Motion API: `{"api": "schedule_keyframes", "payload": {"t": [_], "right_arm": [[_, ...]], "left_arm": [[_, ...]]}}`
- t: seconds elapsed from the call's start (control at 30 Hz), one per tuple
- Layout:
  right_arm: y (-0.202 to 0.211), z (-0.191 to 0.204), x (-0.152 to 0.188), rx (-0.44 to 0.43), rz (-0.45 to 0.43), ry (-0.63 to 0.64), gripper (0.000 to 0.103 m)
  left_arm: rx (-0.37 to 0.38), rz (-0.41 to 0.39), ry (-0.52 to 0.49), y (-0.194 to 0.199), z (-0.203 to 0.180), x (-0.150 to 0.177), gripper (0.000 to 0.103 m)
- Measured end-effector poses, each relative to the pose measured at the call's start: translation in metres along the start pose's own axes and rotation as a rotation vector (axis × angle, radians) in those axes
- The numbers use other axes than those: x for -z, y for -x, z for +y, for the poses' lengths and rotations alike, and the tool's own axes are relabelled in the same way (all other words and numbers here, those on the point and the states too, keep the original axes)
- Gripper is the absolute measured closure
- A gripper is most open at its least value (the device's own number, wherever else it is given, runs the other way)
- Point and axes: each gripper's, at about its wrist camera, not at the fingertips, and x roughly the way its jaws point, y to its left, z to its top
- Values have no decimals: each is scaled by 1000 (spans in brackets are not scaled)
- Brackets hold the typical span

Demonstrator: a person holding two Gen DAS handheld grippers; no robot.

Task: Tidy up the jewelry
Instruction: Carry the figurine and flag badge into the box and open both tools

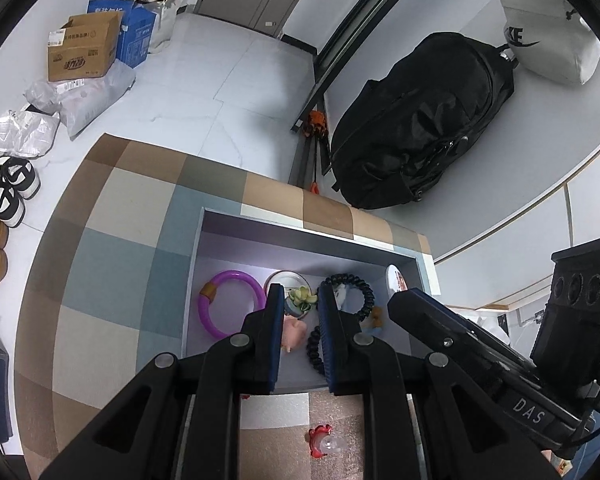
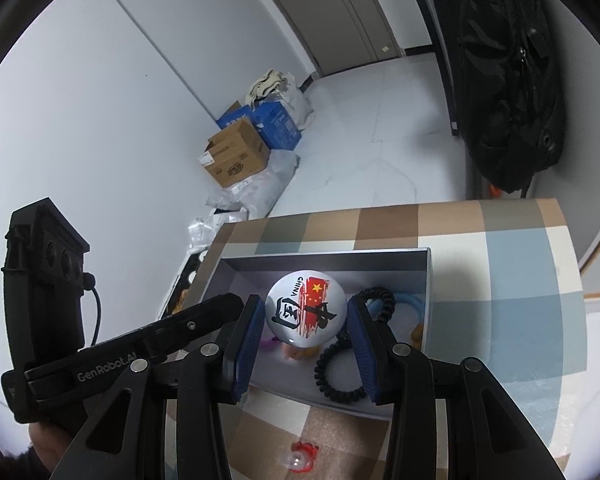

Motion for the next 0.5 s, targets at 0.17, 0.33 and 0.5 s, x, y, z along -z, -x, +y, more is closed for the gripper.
{"api": "schedule_keyframes", "payload": {"t": [0.17,0.33,0.5], "right_arm": [[-3,-10,-1,-12,8,-53,61],[-2,-10,-1,-17,-1,-55,61],[1,-8,-1,-28,-16,-55,59]], "left_arm": [[-14,-11,4,-1,3,1,91],[31,4,47,-5,8,-1,91],[71,10,44,-6,2,-3,80]]}}
